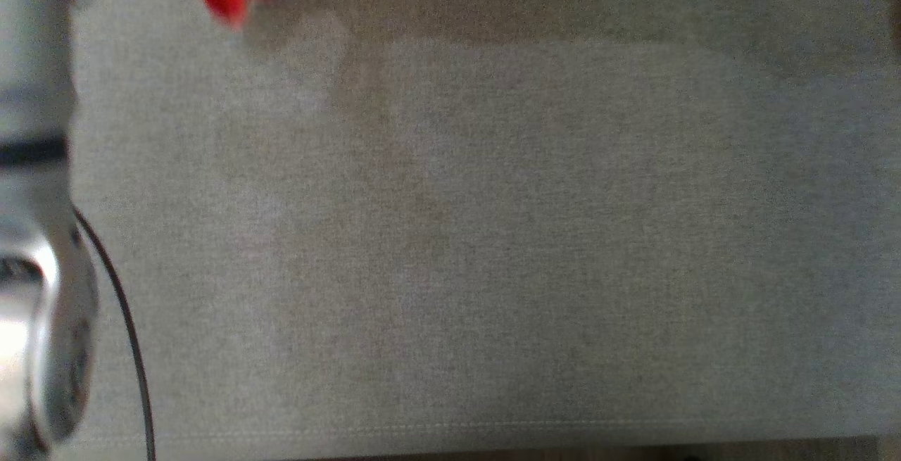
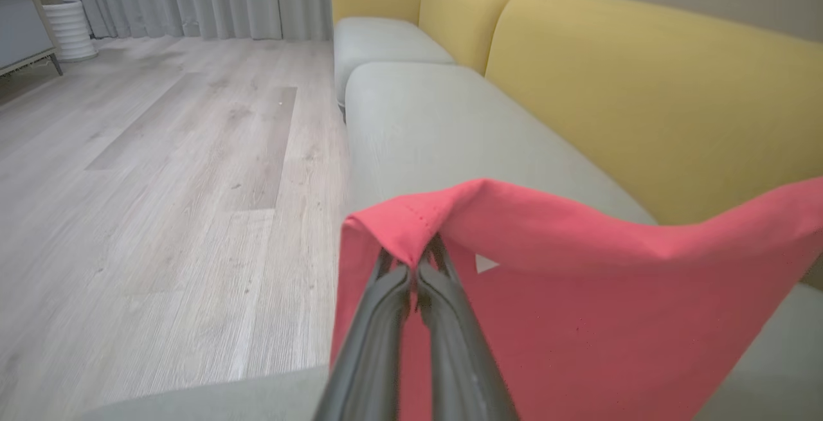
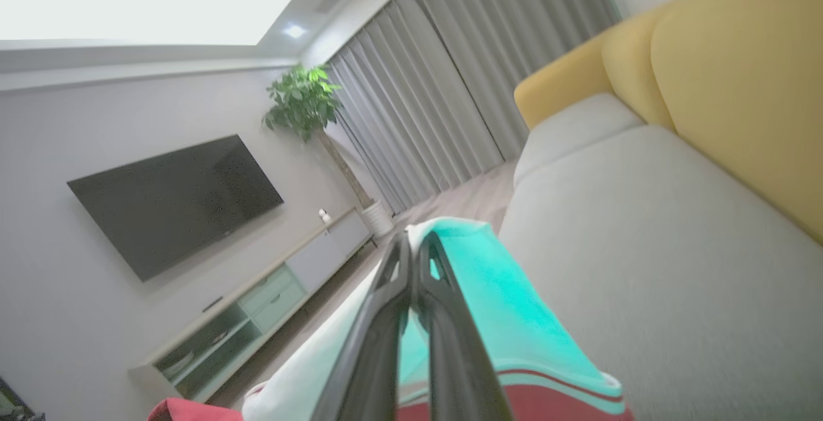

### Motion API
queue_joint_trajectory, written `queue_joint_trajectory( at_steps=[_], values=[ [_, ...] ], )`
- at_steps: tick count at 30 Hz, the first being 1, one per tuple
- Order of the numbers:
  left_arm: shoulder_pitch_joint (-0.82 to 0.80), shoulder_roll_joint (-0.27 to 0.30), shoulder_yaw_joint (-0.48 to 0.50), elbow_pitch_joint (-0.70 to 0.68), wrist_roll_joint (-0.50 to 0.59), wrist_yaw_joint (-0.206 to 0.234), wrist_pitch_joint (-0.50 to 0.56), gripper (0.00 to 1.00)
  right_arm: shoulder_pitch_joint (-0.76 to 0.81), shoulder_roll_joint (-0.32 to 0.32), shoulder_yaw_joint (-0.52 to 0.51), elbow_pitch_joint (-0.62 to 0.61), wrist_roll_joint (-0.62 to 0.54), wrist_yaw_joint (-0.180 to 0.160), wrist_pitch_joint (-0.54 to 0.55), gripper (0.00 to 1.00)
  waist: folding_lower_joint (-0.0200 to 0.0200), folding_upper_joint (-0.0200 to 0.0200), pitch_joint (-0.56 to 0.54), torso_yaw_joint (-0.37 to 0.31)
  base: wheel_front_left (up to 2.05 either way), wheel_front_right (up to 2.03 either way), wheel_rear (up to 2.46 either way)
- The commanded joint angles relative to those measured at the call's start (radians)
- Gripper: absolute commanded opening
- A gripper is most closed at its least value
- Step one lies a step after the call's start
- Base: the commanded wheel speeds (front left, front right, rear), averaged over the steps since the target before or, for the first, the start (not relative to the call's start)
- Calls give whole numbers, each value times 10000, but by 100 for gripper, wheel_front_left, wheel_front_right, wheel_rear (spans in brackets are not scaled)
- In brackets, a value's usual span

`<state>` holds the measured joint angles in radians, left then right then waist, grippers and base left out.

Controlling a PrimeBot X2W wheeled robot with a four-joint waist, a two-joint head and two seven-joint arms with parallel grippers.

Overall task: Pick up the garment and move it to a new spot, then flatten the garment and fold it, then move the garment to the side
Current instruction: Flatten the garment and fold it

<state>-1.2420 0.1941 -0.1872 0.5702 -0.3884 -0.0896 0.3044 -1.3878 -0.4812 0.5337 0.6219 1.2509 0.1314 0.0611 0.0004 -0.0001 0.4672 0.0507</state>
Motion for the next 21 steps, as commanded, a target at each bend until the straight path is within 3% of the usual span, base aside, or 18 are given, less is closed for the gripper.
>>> queue_joint_trajectory(
  at_steps=[1,7,12,16,21],
  values=[
    [-1171,393,318,-3,-10,-74,-134,0,-950,74,-225,-146,17,-7,-108,0,-4,1,471,100,0,0,0],
    [-3972,147,711,1741,-474,-14,-67,0,-3408,163,-286,875,-219,-7,-382,0,-4,1,827,109,0,0,0],
    [-5179,32,720,3047,-604,-68,-165,0,-4480,268,138,1405,-489,-7,-387,0,-4,1,953,80,0,0,0],
    [-5253,-71,708,3916,-922,-238,-100,0,-4465,243,623,1484,-345,-7,-52,0,-4,1,1018,48,0,0,0],
    [-4278,-103,344,4598,-1459,-395,199,0,-3081,-221,1555,938,-78,-7,601,0,-4,1,725,10,0,0,0]
  ],
)
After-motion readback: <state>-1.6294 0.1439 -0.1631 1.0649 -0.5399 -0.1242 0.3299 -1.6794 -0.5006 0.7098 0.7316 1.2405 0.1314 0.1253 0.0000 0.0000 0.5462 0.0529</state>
